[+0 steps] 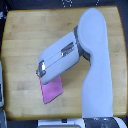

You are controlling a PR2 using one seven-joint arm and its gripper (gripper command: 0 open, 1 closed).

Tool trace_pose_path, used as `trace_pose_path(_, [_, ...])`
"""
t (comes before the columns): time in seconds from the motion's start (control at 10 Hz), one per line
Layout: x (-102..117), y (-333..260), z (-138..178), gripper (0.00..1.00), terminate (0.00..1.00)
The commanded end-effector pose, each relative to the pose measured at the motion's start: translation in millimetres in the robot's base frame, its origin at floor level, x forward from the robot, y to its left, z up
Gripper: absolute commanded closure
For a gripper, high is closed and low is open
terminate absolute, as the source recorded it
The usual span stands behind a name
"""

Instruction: Folding a cloth

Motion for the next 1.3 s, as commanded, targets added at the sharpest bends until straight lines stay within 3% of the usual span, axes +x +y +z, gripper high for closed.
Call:
trace_pose_path(0.0, [16.9, -15.1, 12.9, 0.0, 0.0])
trace_pose_path(0.3, [54.7, -48.9, 53.6, 0.0, 0.0])
trace_pose_path(0.5, [100.9, -103.0, 93.3, 0.0, 0.0])
trace_pose_path(1.1, [147.2, -208.3, 128.8, 0.0, 0.0])
trace_pose_path(1.2, [162.9, -249.6, 135.4, 0.0, 0.0])
